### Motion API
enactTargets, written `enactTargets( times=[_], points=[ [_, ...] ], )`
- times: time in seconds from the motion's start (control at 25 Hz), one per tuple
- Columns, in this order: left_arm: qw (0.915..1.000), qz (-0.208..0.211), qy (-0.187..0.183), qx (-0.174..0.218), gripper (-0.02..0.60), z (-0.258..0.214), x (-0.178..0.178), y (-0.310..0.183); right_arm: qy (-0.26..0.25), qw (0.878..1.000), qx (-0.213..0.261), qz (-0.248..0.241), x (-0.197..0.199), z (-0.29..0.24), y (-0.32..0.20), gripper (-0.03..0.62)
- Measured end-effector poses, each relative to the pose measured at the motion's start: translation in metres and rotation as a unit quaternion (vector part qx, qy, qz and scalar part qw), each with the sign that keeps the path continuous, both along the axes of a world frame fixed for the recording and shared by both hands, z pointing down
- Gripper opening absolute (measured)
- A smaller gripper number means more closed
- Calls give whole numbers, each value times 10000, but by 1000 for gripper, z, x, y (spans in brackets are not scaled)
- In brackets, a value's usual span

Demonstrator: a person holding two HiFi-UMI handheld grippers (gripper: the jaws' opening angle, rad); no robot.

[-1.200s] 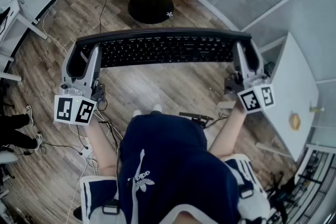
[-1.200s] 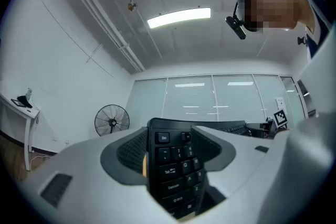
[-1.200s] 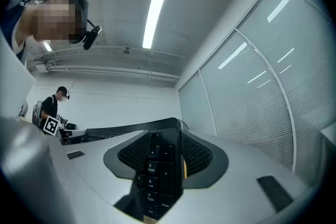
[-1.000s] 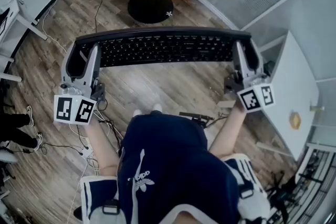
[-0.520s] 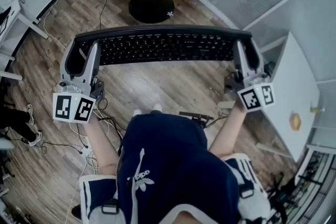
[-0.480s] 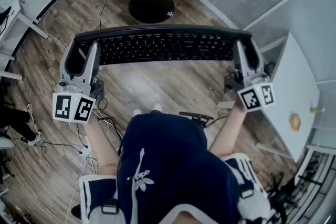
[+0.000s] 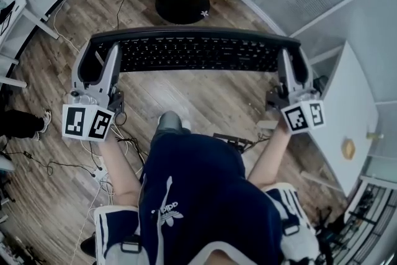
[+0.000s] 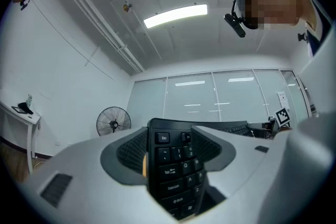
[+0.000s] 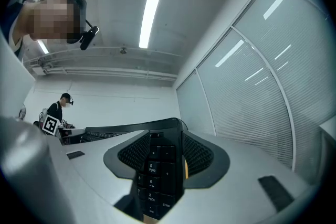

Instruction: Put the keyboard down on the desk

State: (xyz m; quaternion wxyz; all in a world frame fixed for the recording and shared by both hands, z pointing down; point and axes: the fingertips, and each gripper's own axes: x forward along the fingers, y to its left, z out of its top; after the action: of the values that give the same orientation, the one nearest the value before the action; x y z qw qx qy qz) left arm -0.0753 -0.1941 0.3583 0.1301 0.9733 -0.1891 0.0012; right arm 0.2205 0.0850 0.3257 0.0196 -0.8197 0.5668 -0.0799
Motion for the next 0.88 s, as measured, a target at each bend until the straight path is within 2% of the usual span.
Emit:
enactTargets(
  times=[0.28,0.6,0.88],
  points=[
    [9999,38,62,74,259,-7,1,-2,63,9998,89,184,-3,-6,1,181],
    [9998,-65,172,106,259,-1,-5,2,78,9999,133,38,-1,-4,-1,181],
    [9995,45,271,152,259,3,0,0,150,9993,280,181,-3,-1,4,181]
  ],
)
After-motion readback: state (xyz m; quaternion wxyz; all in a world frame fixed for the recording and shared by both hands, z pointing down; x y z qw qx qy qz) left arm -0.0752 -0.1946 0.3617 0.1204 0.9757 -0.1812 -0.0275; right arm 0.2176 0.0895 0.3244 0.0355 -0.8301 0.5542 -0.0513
